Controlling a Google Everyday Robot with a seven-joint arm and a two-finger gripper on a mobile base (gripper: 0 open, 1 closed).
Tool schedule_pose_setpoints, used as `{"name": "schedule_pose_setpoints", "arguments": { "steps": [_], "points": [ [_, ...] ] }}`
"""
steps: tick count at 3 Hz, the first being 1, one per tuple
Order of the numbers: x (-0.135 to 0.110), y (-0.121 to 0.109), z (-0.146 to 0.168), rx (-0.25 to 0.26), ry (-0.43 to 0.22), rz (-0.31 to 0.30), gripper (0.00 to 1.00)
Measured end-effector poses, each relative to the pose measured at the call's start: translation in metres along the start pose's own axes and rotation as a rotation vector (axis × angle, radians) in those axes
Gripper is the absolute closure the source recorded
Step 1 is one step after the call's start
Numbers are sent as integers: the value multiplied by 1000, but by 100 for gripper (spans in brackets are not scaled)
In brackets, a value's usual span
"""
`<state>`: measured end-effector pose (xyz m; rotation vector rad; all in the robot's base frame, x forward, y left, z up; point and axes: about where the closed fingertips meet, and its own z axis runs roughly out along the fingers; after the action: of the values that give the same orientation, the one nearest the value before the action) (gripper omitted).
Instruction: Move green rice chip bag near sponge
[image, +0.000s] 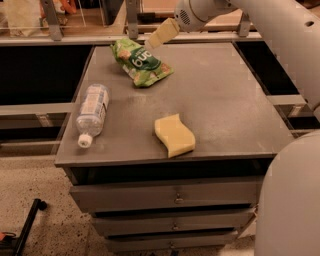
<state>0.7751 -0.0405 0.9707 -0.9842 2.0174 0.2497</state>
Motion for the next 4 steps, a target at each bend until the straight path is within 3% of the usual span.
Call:
{"name": "schedule_pose_setpoints", "arguments": {
  "steps": [1,2,3,4],
  "points": [
    [2,1,3,-13,-9,13,0],
    [11,6,15,-76,-56,49,0],
    [26,13,30,-129,-127,133,0],
    [34,21,43,-146,-180,177,0]
  ]
}}
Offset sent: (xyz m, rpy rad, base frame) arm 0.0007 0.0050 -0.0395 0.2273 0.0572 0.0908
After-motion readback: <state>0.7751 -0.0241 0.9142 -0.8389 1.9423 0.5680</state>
